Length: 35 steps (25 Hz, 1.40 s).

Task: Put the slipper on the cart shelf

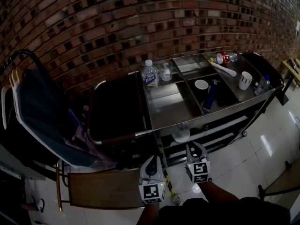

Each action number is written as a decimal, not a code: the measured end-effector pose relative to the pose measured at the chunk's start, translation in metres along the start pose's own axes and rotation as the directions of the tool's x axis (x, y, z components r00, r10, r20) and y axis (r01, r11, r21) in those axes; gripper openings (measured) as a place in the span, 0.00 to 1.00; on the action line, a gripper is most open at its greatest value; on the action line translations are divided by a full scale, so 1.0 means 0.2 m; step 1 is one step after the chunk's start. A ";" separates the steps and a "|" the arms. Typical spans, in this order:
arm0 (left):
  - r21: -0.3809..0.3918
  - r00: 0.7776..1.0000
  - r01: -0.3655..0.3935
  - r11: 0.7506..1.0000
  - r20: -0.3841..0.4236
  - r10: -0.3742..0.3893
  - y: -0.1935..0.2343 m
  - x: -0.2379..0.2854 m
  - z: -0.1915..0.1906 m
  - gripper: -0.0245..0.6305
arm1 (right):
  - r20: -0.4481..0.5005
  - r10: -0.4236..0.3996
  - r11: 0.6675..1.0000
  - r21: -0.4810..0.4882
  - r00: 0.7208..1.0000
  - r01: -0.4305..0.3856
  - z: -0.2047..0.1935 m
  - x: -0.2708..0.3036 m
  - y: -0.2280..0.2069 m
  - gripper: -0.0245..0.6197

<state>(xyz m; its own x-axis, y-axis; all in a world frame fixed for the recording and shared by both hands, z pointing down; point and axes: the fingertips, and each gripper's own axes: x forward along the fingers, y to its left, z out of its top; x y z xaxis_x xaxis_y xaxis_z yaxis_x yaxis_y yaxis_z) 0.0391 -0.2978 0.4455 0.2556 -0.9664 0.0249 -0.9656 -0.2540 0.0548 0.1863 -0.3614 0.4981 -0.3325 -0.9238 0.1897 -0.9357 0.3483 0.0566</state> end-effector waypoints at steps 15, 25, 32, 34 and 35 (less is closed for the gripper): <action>0.012 0.998 0.006 1.000 0.056 -0.007 -0.11 -0.21 0.11 0.06 | 0.129 0.116 0.992 -0.059 0.985 -0.109 0.33 -0.42 0.24 0.04; 0.030 0.998 -0.036 0.999 0.059 0.034 -0.10 -0.49 0.10 0.06 | 0.157 0.134 0.990 -0.069 0.979 -0.125 0.36 -0.64 0.40 0.04; 0.043 0.998 -0.033 0.999 0.063 0.030 -0.15 -0.63 0.12 0.06 | 0.184 0.145 0.988 -0.081 0.972 -0.132 0.36 -0.81 0.46 0.04; 0.050 0.998 -0.030 0.998 0.064 0.027 -0.15 -0.66 0.11 0.06 | 0.193 0.154 0.986 -0.088 0.969 -0.139 0.37 -0.84 0.47 0.04; 0.049 0.998 -0.026 0.998 0.060 0.023 -0.15 -0.67 0.10 0.06 | 0.200 0.161 0.985 -0.093 0.967 -0.145 0.37 -0.86 0.49 0.04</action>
<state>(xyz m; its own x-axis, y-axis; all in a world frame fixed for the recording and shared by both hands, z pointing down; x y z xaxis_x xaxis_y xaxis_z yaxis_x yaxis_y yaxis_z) 0.0335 -0.1605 0.4205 0.2297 -0.9727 -0.0338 -0.9732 -0.2300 0.0053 0.1432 -0.1802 0.3980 -0.4958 -0.8684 -0.0032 -0.8624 0.4920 0.1190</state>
